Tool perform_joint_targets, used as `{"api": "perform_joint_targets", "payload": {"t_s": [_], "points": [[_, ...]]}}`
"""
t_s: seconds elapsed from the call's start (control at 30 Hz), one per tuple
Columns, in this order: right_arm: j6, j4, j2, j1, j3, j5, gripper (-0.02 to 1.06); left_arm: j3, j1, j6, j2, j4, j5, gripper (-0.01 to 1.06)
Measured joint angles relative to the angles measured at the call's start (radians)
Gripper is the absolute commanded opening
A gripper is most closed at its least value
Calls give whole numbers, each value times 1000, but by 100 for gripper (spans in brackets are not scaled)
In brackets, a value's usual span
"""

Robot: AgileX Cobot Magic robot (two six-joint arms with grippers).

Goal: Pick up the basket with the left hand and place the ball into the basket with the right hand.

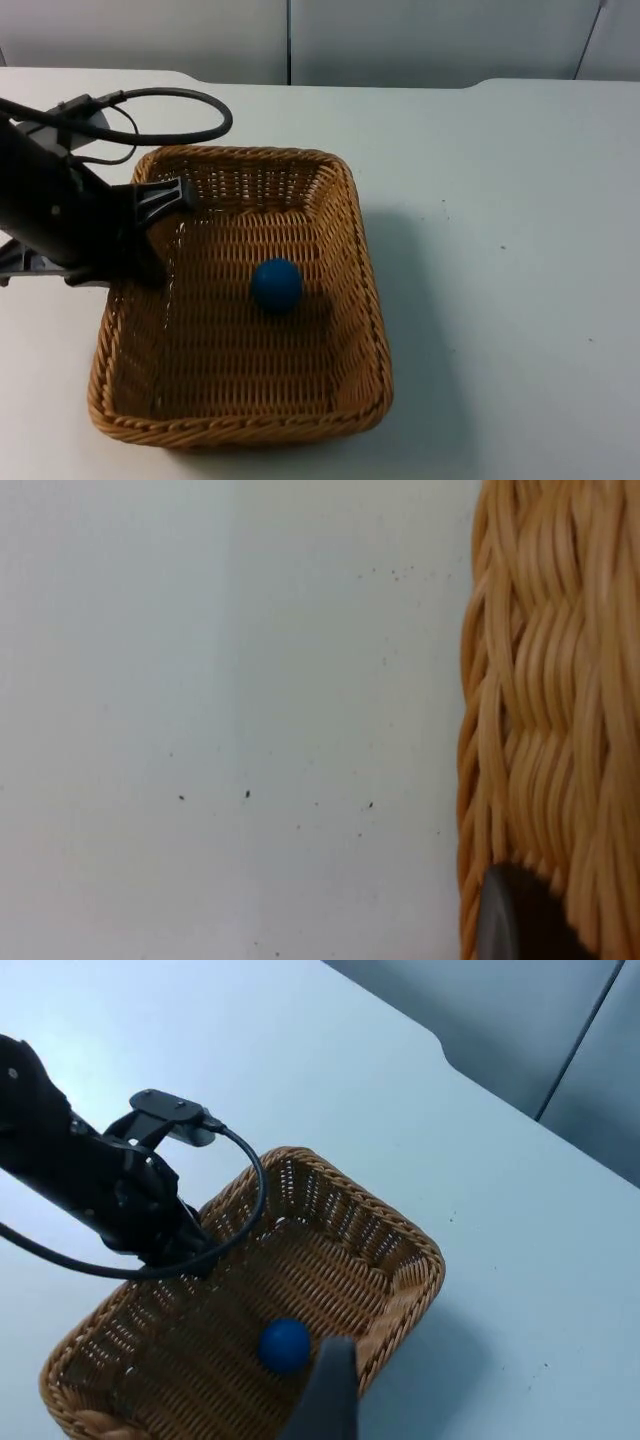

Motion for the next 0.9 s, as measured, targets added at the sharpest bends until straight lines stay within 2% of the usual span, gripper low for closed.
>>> {"api": "perform_joint_targets", "payload": {"t_s": [0.1, 0.2, 0.23, 0.27, 0.4, 0.43, 0.53, 0.57, 0.73, 0.9], "points": [[0, 0, 0, 0, 0, 4, 77, 0, 0, 7, 0, -2, -4, 0], [0, 0, 0, 0, 0, 5, 77, 0, 0, 9, 0, -2, -9, 8], [0, 0, 0, 0, 0, 5, 77, 0, 0, 9, 0, -2, -9, 18], [0, 0, 0, 0, 0, 6, 77, 0, 0, 11, 0, -2, -11, 18], [0, 0, 0, 0, 0, 10, 77, 0, 0, 16, 0, 0, -26, 51], [0, 0, 0, 0, 0, 10, 77, 0, 0, 16, 0, 0, -31, 51], [0, 0, 0, 0, 0, 10, 77, 0, 0, 16, 0, 0, -35, 70], [0, 0, 0, 0, 0, 10, 77, 0, 0, 16, 0, 0, -35, 73], [0, -14, 0, 0, 0, 10, 77, 0, 0, 16, -37, 1, 0, 73], [2, -23, 0, 0, 0, 10, 77, 0, 0, 16, -155, 1, 28, 73]]}}
